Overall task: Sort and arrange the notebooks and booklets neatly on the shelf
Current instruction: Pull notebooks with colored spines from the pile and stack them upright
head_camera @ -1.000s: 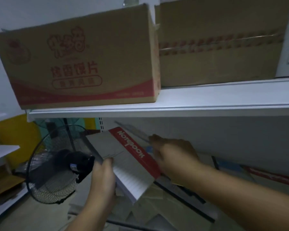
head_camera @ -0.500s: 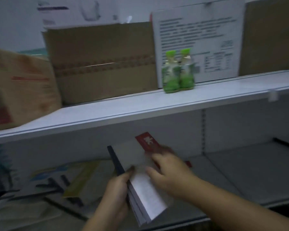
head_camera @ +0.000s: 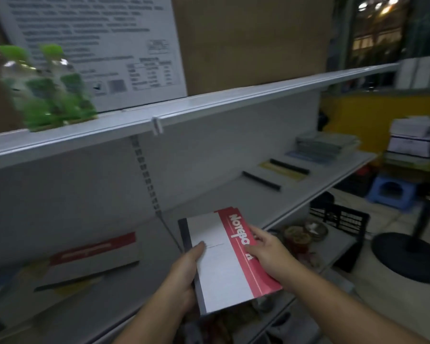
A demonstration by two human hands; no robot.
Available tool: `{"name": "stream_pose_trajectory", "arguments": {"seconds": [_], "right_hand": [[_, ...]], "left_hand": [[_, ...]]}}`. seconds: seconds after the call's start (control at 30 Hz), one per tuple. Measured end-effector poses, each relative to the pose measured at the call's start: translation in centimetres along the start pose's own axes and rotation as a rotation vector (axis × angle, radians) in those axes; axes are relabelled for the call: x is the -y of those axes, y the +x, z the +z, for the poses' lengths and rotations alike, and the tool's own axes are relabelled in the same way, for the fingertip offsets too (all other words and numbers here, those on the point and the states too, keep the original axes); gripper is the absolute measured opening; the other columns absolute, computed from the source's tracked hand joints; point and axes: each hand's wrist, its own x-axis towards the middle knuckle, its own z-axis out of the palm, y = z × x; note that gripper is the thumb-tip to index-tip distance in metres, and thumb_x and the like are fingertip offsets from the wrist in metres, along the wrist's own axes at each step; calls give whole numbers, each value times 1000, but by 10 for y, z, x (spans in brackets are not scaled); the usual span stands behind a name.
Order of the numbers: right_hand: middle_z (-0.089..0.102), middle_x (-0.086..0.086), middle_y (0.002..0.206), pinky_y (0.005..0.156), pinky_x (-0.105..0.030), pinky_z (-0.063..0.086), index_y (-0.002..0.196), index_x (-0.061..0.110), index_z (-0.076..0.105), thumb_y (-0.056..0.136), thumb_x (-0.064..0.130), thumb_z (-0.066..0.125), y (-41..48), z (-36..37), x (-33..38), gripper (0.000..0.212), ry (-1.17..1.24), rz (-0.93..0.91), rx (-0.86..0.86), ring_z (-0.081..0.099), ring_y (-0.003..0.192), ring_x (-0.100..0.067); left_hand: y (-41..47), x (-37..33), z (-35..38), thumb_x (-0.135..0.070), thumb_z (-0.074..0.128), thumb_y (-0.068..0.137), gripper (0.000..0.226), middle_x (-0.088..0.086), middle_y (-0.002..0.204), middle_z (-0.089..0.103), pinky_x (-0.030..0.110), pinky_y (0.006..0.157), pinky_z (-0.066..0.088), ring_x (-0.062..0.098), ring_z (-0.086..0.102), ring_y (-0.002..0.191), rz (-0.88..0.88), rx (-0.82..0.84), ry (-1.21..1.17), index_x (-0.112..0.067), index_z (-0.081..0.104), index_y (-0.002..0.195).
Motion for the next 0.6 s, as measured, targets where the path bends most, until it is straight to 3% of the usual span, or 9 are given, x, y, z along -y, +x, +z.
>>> {"name": "stream_pose_trajectory", "arguments": {"seconds": [0.1,0.13,0.23,0.3,0.37,0.43,0.5,0.6], "right_hand": [[74,2,91,64,-26,54,108,46,52,94,11,54,4,-35,-10,38,-21,63,-31,71,70,-12],[73,2,95,67,-28,54,113,48,47,94,12,53,6,-46,-11,41,-28,83,-37,72,73,-13],[73,-1,96,65,-28,55,114,51,42,95,7,49,19,-82,-18,49,-12,135,-59,71,72,-15],[73,-2,96,66,-30,56,117,47,44,94,4,50,33,-103,-19,49,-11,151,-114,71,72,-17],[72,0,95,71,-31,55,116,44,48,93,5,52,51,-122,-17,46,-53,132,-180,70,74,-16],[71,1,92,69,-28,54,114,42,52,93,6,52,73,-141,-10,42,-96,99,-227,68,71,-13],[71,-1,86,62,-24,52,120,36,53,95,6,49,97,-161,-4,39,-110,98,-250,66,63,-12],[70,-5,86,56,-23,51,119,45,42,97,6,42,125,-192,-3,45,-69,162,-272,64,59,-13]], "left_hand": [[26,10,33,-35,62,88,42,26,96,71,51,85,53,43,68,91,-35,59,42,-2,58,113],[35,13,44,-39,61,87,46,25,96,71,50,83,54,42,68,88,-48,87,48,-2,58,113],[68,18,79,-55,49,89,57,23,88,73,42,59,58,38,71,71,-59,140,61,-3,61,109],[95,18,100,-60,49,87,61,20,89,73,50,67,59,38,71,74,11,101,139,-5,61,111],[116,14,120,-42,57,90,42,17,92,73,48,74,58,36,71,80,127,49,219,-7,60,113],[137,9,139,-19,56,92,22,14,93,72,37,70,57,32,69,83,196,48,275,-7,61,110],[156,-1,161,-11,50,92,21,12,96,69,35,72,55,29,66,87,231,84,276,-8,61,110],[187,-17,196,-11,49,94,24,6,104,64,31,74,48,23,60,92,272,104,288,-11,56,117]]}}
